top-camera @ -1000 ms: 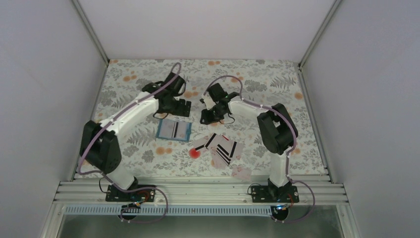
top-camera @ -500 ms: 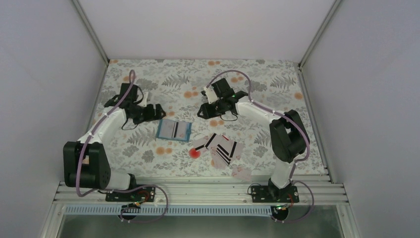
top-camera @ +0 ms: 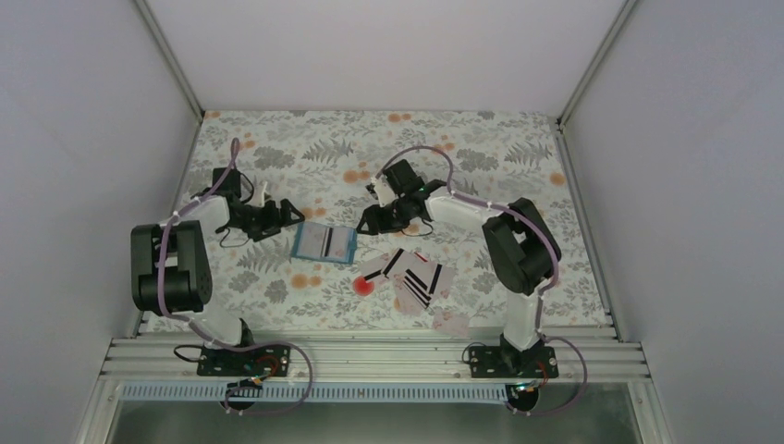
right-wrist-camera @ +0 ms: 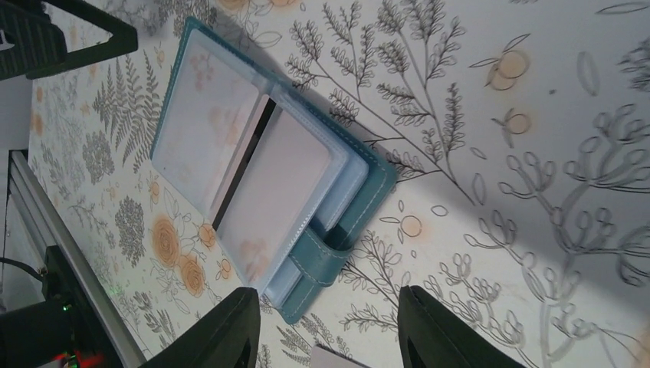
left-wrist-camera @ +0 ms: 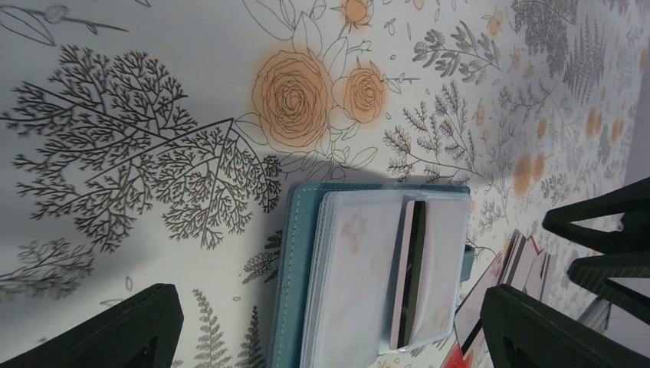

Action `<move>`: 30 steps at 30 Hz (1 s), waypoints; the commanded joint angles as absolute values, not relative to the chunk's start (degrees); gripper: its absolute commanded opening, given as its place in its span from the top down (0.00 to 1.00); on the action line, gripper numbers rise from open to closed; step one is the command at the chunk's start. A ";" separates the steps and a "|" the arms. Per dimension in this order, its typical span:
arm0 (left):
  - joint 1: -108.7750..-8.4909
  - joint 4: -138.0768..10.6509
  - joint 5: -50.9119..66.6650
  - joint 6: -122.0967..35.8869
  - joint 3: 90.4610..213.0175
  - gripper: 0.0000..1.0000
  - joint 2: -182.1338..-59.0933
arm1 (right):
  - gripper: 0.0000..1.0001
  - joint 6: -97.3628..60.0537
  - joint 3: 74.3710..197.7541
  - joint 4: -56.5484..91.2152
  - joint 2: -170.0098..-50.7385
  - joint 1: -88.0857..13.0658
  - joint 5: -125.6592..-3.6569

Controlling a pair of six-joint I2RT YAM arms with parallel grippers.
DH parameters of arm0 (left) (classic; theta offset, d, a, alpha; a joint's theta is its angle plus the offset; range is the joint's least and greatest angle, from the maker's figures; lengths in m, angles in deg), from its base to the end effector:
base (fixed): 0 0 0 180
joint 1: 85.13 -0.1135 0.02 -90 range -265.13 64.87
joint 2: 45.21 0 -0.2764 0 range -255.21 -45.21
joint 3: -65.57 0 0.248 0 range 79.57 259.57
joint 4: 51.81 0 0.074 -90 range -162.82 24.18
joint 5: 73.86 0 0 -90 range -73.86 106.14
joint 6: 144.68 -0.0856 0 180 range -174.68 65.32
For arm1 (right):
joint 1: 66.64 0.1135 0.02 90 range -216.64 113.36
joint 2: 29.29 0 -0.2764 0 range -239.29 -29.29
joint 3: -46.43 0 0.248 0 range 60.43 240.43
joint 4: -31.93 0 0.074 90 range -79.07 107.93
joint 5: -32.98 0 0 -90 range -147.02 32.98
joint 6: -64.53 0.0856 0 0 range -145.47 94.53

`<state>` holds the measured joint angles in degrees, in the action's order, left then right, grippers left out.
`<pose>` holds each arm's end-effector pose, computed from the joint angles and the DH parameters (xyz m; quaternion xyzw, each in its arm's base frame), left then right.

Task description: Put the credit cards into the card holder

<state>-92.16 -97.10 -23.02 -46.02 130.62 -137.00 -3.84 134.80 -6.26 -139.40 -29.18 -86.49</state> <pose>0.2978 -0.0177 0.1447 -0.0752 0.9290 -0.3331 0.1424 0.3076 0.2888 0.1527 -0.1940 0.9160 0.3374 0.0971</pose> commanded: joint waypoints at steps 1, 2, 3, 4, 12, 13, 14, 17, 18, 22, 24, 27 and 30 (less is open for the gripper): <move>-92.69 -95.54 -29.18 -50.17 129.83 0.03 -140.40 | 0.53 -1.91 134.39 -3.55 -142.06 -27.78 -88.16; -92.69 -95.42 -29.70 -50.34 129.58 0.03 -141.26 | 0.53 -1.72 134.43 -3.21 -142.51 -27.64 -88.38; -92.65 -95.13 -30.10 -50.41 129.32 0.03 -141.61 | 0.53 -1.46 134.46 -2.95 -142.99 -27.54 -88.42; -92.69 -94.75 -30.50 -50.34 129.13 0.03 -141.81 | 0.53 -1.25 134.55 -2.83 -143.65 -27.45 -88.72; -92.32 -93.96 -33.68 -50.21 129.14 0.06 -145.20 | 0.53 -0.51 135.14 -1.70 -147.33 -27.08 -89.96; -92.06 -93.94 -34.20 -50.28 129.32 0.07 -145.65 | 0.53 -0.43 135.11 -1.53 -147.67 -27.04 -90.14; -91.74 -94.08 -34.42 -50.29 129.50 0.07 -146.03 | 0.53 -0.38 135.08 -1.31 -148.03 -27.03 -90.27; -90.69 -93.97 -35.02 -50.21 129.88 0.08 -146.45 | 0.53 -0.33 135.15 -0.82 -149.23 -27.00 -90.59; -90.41 -93.99 -35.48 -50.13 130.03 0.09 -146.34 | 0.53 -0.33 135.15 -0.73 -149.54 -27.00 -90.68; -89.68 -94.55 -36.47 -49.64 130.48 0.09 -144.81 | 0.53 -0.33 134.92 -0.21 -150.34 -27.00 -90.69; -89.62 -95.28 -36.84 -49.43 130.86 0.09 -143.66 | 0.53 -0.33 134.75 0.03 -150.36 -27.00 -90.68; -89.42 -96.60 -37.54 -49.24 131.74 0.10 -141.93 | 0.54 -0.25 134.51 0.33 -150.36 -26.95 -90.77; -88.82 -97.98 -38.43 -49.24 132.97 0.09 -140.58 | 0.54 -0.09 134.34 0.74 -150.25 -27.00 -90.83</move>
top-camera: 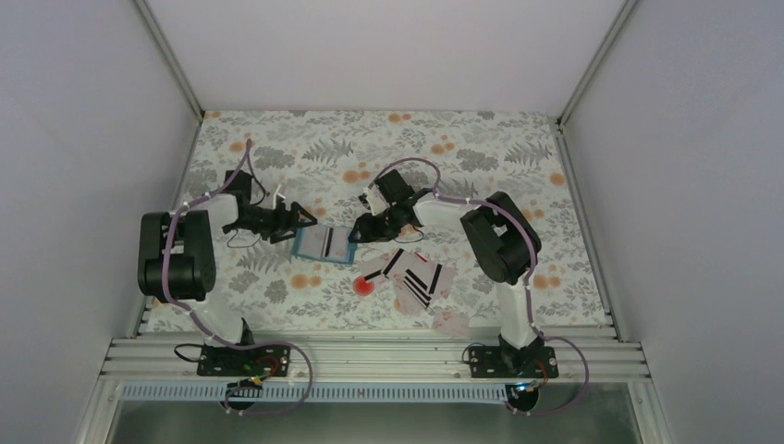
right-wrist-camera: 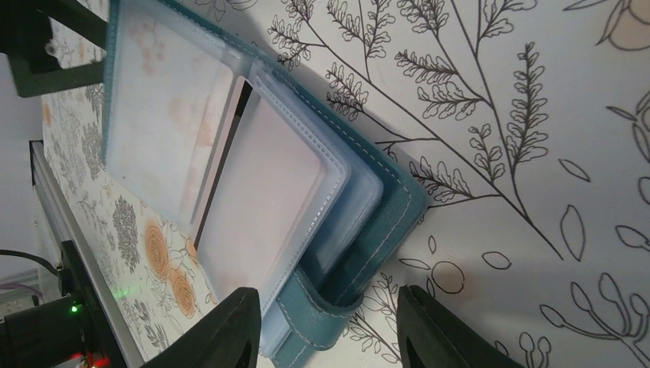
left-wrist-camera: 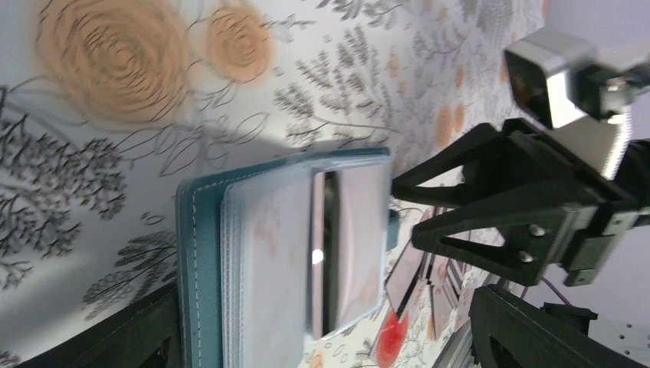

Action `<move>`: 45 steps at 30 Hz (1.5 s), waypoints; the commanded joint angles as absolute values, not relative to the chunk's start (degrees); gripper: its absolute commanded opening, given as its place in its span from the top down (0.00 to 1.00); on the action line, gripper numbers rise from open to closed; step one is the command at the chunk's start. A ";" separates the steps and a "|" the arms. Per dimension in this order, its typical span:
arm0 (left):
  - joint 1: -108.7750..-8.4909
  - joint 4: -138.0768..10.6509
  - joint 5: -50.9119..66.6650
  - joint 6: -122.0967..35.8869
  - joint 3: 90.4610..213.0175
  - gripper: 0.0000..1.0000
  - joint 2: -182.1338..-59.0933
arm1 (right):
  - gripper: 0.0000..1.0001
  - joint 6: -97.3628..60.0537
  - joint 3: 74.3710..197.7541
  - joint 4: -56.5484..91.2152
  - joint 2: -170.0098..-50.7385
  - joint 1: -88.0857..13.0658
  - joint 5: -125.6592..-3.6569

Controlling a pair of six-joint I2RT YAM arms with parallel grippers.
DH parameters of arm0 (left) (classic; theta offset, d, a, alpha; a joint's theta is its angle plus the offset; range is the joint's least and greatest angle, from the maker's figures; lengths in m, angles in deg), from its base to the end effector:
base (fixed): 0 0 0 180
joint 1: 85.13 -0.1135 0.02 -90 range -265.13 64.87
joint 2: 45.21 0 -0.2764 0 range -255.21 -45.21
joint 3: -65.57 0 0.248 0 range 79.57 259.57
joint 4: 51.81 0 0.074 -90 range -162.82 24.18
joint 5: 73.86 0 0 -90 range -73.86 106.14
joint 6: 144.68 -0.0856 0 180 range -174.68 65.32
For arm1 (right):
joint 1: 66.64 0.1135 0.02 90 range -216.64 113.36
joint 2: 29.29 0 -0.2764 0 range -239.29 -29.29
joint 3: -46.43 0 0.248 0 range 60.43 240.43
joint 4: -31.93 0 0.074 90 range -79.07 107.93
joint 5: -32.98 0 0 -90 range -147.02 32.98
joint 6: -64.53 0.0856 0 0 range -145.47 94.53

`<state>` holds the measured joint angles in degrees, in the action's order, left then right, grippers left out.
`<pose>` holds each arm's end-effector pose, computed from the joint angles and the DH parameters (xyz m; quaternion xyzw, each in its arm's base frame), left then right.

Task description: Put the credit cards into the card holder

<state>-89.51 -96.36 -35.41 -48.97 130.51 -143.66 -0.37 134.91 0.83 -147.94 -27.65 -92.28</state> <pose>0.2980 -0.0444 0.1255 -0.0337 0.8961 -0.4335 0.0886 0.3079 0.3128 0.1052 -0.1862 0.9074 0.3741 0.0447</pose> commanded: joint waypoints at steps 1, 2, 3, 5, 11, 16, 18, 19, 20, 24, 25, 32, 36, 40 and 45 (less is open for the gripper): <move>-88.47 -98.10 -38.97 -49.05 133.39 0.09 -140.35 | 0.54 -0.01 134.33 0.83 -150.29 -27.00 -90.77; -88.09 -98.27 -39.12 -48.79 133.69 0.09 -140.05 | 0.54 0.06 134.36 0.93 -150.23 -27.00 -90.77; -87.66 -98.41 -39.21 -48.58 133.94 0.09 -139.83 | 0.54 0.15 134.40 0.98 -150.25 -27.00 -90.77; -86.45 -98.39 -39.87 -48.24 134.48 0.10 -139.76 | 0.54 0.28 134.45 1.26 -150.27 -27.00 -90.88; -80.90 -97.29 -40.06 -46.22 135.89 0.09 -139.72 | 0.55 0.78 134.61 1.77 -150.39 -27.00 -90.86; -76.11 -94.95 -39.36 -43.11 135.12 0.10 -139.46 | 0.55 1.14 134.52 2.33 -150.12 -27.00 -90.53; -74.59 -94.03 -38.59 -42.47 134.43 0.09 -139.43 | 0.55 0.91 134.45 2.22 -149.94 -27.06 -90.20; -74.11 -93.59 -38.29 -42.14 133.89 0.10 -139.46 | 0.55 0.78 134.38 1.75 -149.70 -27.13 -89.71; -73.80 -92.97 -38.15 -41.86 133.26 0.10 -139.53 | 0.55 0.61 134.12 1.42 -149.41 -27.28 -88.87; -72.73 -91.08 -38.14 -41.14 131.66 0.10 -140.29 | 0.55 -0.14 131.43 0.65 -146.40 -29.01 -85.87; -72.48 -90.86 -37.99 -41.07 131.62 0.10 -140.48 | 0.55 -0.46 130.73 0.31 -145.43 -29.66 -85.10; -71.34 -89.07 -36.60 -41.08 131.30 0.13 -142.87 | 0.55 -4.20 127.57 -4.03 -137.54 -33.02 -79.08; -69.91 -88.60 -34.95 -41.31 131.82 0.15 -145.41 | 0.55 -5.09 124.59 -5.23 -132.55 -34.32 -76.92; -68.40 -88.70 -31.90 -40.62 133.07 0.17 -146.23 | 0.55 -5.41 122.47 -5.21 -127.31 -34.81 -75.10; -68.17 -92.18 -26.29 -40.80 137.28 0.17 -141.73 | 0.55 -5.81 121.50 -4.78 -119.08 -34.91 -70.45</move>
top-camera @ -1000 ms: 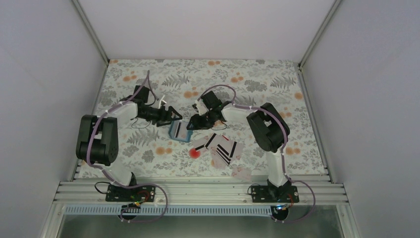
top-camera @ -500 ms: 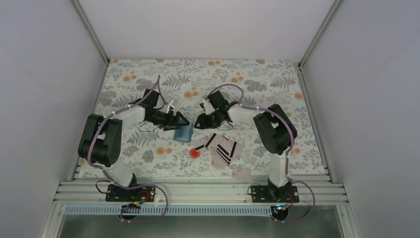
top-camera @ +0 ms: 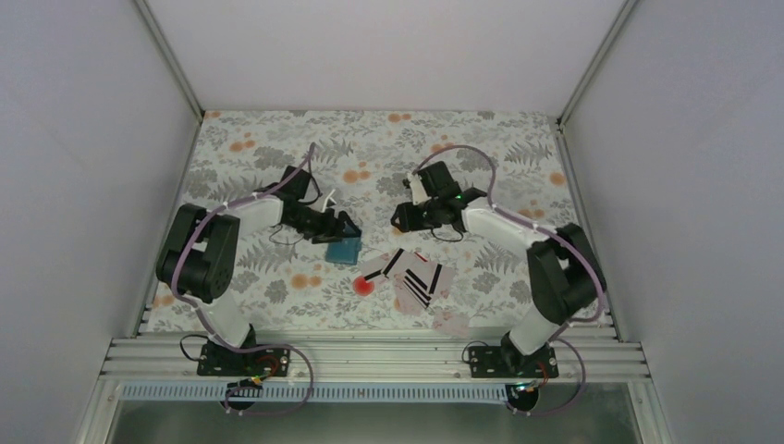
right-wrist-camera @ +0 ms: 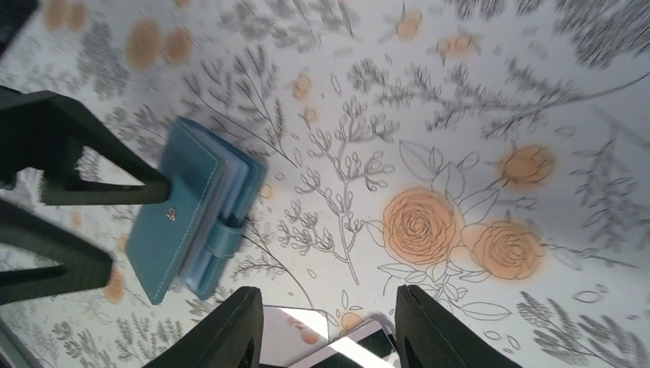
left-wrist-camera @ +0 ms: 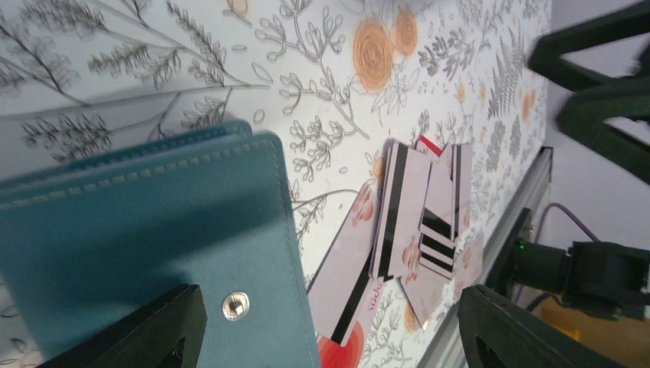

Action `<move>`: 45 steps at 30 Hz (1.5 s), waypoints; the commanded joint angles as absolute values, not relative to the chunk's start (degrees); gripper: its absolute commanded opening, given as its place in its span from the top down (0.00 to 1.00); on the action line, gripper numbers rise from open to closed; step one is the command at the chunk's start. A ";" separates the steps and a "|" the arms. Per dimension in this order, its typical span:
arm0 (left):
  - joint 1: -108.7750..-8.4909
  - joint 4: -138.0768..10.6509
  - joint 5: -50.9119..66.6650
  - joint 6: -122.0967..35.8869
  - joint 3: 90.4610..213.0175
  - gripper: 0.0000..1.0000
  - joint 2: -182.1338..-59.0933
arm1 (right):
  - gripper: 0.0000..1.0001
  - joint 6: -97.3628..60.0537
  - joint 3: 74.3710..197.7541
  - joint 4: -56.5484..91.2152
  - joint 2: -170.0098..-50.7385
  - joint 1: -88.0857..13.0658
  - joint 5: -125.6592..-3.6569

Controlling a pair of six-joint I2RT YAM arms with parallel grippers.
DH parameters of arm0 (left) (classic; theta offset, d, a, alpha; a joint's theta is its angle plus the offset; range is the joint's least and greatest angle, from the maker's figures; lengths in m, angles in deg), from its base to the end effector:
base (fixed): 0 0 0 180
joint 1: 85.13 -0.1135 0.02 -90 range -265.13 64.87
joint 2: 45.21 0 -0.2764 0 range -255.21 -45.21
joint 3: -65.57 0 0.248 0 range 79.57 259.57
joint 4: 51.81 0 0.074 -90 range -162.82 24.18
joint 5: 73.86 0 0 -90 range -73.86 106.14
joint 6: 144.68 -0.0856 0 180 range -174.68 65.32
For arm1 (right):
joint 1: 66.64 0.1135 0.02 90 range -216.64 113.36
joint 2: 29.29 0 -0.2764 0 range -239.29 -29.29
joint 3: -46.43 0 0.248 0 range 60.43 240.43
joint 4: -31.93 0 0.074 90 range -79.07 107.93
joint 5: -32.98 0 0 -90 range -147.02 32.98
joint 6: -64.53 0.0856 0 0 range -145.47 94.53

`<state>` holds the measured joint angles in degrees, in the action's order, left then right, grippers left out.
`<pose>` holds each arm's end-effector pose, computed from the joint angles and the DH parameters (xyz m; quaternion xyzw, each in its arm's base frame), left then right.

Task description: Put the credit cards into the card holder

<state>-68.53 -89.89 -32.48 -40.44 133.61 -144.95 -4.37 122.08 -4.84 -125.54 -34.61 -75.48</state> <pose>0.2911 -0.1538 0.1331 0.0907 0.8955 -0.4332 0.0465 0.2958 0.2170 0.1703 -0.1351 0.9387 0.2617 0.1792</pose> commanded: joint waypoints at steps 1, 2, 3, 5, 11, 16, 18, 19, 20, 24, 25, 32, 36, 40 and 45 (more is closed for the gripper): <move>-68.18 -94.27 -24.86 -41.33 138.65 0.16 -140.49 | 0.54 -6.09 121.61 -4.61 -117.63 -34.91 -69.22; -68.17 -95.82 -23.47 -41.93 140.00 0.13 -139.34 | 0.53 -6.46 121.87 -4.51 -116.20 -34.89 -68.02; -68.19 -97.38 -21.98 -42.53 141.59 0.10 -138.08 | 0.51 -6.98 122.13 -4.49 -114.67 -34.91 -66.81; -68.21 -100.12 -19.11 -43.64 144.65 0.01 -135.69 | 0.46 -8.44 123.21 -4.44 -112.09 -34.89 -64.34; -68.22 -105.45 -11.19 -46.35 153.76 0.00 -130.21 | 0.29 -12.62 125.76 -3.16 -105.00 -34.89 -58.12; -68.20 -105.22 -2.17 -48.34 157.79 0.00 -124.64 | 0.24 -16.69 124.66 1.83 -98.84 -34.89 -54.12; -68.18 -103.65 3.21 -49.01 157.09 0.00 -121.20 | 0.23 -18.23 122.82 5.14 -95.87 -34.90 -53.68; -68.24 -101.99 5.70 -49.22 156.01 0.00 -119.58 | 0.22 -18.73 121.75 7.06 -94.69 -34.86 -53.79; -68.23 -100.83 8.32 -49.43 154.90 0.00 -117.97 | 0.20 -19.20 120.71 8.70 -93.62 -34.90 -54.01; -68.23 -95.92 17.55 -50.29 148.68 0.00 -111.68 | 0.01 -21.67 118.08 11.18 -90.76 -34.88 -52.89; -68.19 -93.90 18.86 -50.89 146.78 0.00 -109.96 | 0.01 -22.51 117.25 12.00 -89.74 -34.84 -52.39; -68.24 -80.03 31.70 -53.06 132.54 0.00 -100.11 | 0.01 -26.28 108.55 18.63 -81.62 -34.83 -46.99; -68.20 -73.71 35.50 -54.30 124.81 0.00 -98.49 | 0.01 -24.64 102.89 20.51 -77.39 -34.88 -37.82; -68.17 -60.53 34.64 -58.57 112.98 0.00 -92.34 | 0.01 -22.66 96.19 21.94 -73.39 -34.84 -30.48; -69.69 -56.14 34.16 -60.09 103.35 0.00 -89.20 | 0.01 -25.65 83.15 26.89 -64.92 -34.82 -28.60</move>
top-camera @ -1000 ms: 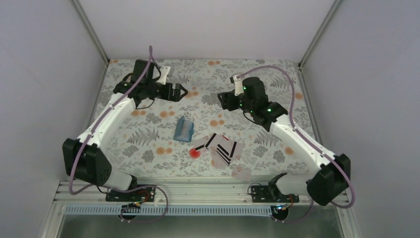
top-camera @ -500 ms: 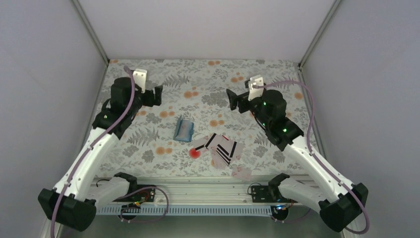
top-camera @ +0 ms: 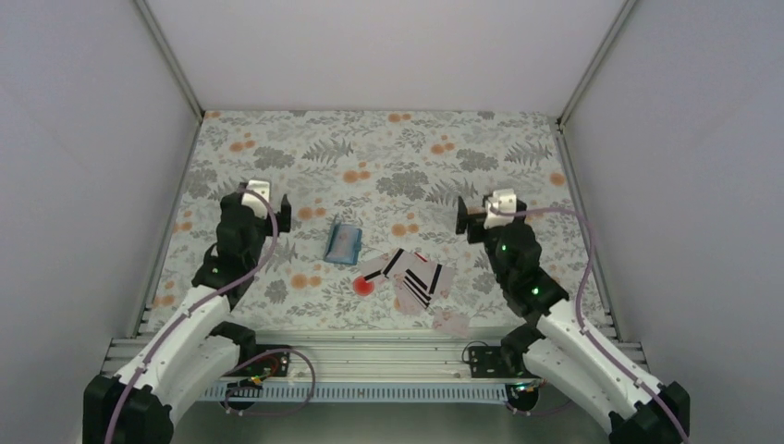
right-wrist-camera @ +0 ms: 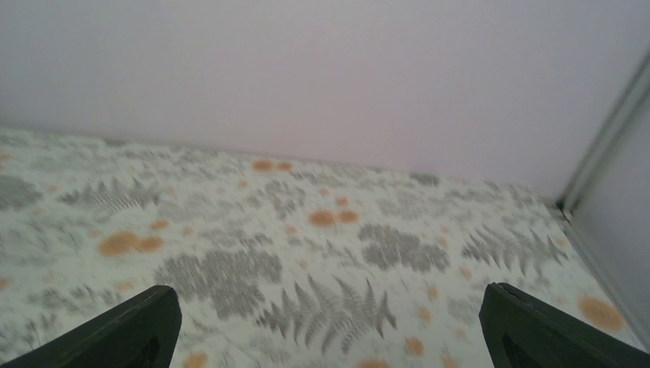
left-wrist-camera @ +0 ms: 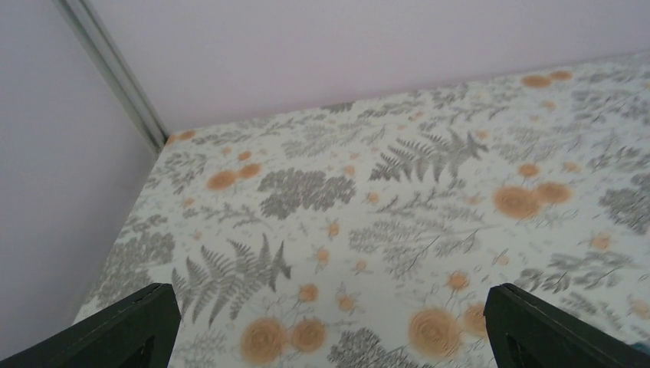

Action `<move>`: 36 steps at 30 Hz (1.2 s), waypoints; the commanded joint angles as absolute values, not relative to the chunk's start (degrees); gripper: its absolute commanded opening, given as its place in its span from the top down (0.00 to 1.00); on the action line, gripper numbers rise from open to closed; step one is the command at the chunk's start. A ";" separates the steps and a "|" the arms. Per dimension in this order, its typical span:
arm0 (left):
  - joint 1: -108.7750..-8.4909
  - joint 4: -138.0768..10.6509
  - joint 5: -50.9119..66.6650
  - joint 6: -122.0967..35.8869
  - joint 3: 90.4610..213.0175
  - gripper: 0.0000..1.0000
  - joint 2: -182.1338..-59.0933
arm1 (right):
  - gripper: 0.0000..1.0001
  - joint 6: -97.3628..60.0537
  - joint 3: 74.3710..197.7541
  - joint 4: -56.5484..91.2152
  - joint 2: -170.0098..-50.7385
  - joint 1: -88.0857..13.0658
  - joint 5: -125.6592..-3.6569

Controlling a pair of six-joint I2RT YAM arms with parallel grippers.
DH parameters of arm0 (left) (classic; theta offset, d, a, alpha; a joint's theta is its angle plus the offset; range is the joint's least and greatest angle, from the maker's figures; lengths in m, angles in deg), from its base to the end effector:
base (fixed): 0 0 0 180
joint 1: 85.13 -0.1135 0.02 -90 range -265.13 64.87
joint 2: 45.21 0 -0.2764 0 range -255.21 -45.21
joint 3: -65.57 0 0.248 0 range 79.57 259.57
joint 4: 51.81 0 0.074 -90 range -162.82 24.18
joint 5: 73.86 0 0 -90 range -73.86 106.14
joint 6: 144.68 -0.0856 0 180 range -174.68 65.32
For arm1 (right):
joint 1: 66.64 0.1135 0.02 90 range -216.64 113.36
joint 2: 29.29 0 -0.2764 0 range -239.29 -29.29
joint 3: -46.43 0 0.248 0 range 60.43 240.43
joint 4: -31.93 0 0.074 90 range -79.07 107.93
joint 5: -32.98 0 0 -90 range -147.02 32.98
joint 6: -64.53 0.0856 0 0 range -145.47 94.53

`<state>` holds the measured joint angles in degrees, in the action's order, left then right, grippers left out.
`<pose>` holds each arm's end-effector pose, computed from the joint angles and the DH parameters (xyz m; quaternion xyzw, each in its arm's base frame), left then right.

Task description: Put the credit cards into the card holder

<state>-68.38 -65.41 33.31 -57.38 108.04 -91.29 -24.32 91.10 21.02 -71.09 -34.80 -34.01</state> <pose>0.2223 -0.0405 0.2509 0.0471 0.7995 0.0475 0.5970 0.1985 0.0839 0.2888 -0.0696 0.7480 0.0381 0.6589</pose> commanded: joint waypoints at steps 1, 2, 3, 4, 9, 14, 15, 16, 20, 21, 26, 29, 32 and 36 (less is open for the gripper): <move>-70.03 -55.25 33.81 -59.51 101.96 0.00 -88.70 | 0.01 -25.55 80.40 28.16 -62.03 -34.89 -28.49; -70.41 -54.32 33.46 -58.95 100.57 0.00 -88.21 | 0.01 -24.62 77.60 29.14 -59.02 -34.85 -27.45; -70.78 -53.24 33.32 -58.46 99.18 0.00 -87.78 | 0.01 -22.94 74.93 29.59 -55.88 -34.88 -25.69; -71.12 -52.08 33.30 -58.01 97.60 0.00 -87.60 | 0.01 -21.94 72.42 29.36 -52.55 -34.89 -24.06; -73.42 -47.00 33.65 -56.70 92.35 0.00 -89.26 | 0.01 -20.39 65.70 24.28 -38.83 -34.91 -19.76; -75.99 -41.45 33.80 -54.14 90.53 0.00 -96.29 | 0.01 -26.04 62.90 26.39 -37.18 -34.91 -23.77; -76.26 -40.08 33.50 -53.98 90.00 0.00 -97.14 | 0.01 -25.38 62.89 25.34 -38.31 -35.01 -24.47; -76.35 -38.62 33.35 -53.94 89.44 0.00 -97.84 | 0.01 -24.96 62.86 24.81 -39.69 -35.00 -25.33; -77.19 -33.63 32.01 -54.44 88.83 0.00 -101.80 | 0.01 -22.28 61.65 26.29 -43.45 -35.34 -24.86; -77.28 -32.56 31.40 -54.99 88.93 0.00 -102.38 | 0.01 -18.61 61.30 26.49 -43.86 -35.64 -23.27; -78.23 -30.04 28.74 -56.31 88.05 0.00 -102.52 | 0.01 -22.14 60.28 30.45 -44.29 -36.24 -21.65; -80.51 -28.40 27.45 -57.14 89.13 0.00 -105.36 | 0.01 -25.62 58.62 32.69 -41.01 -36.96 -23.24; -82.35 -27.11 26.95 -57.64 89.89 0.00 -107.41 | 0.01 -28.50 56.83 34.25 -36.80 -38.51 -26.39; -84.50 -26.42 27.14 -57.35 88.38 0.00 -105.16 | 0.01 -29.39 55.67 36.24 -35.49 -40.71 -29.52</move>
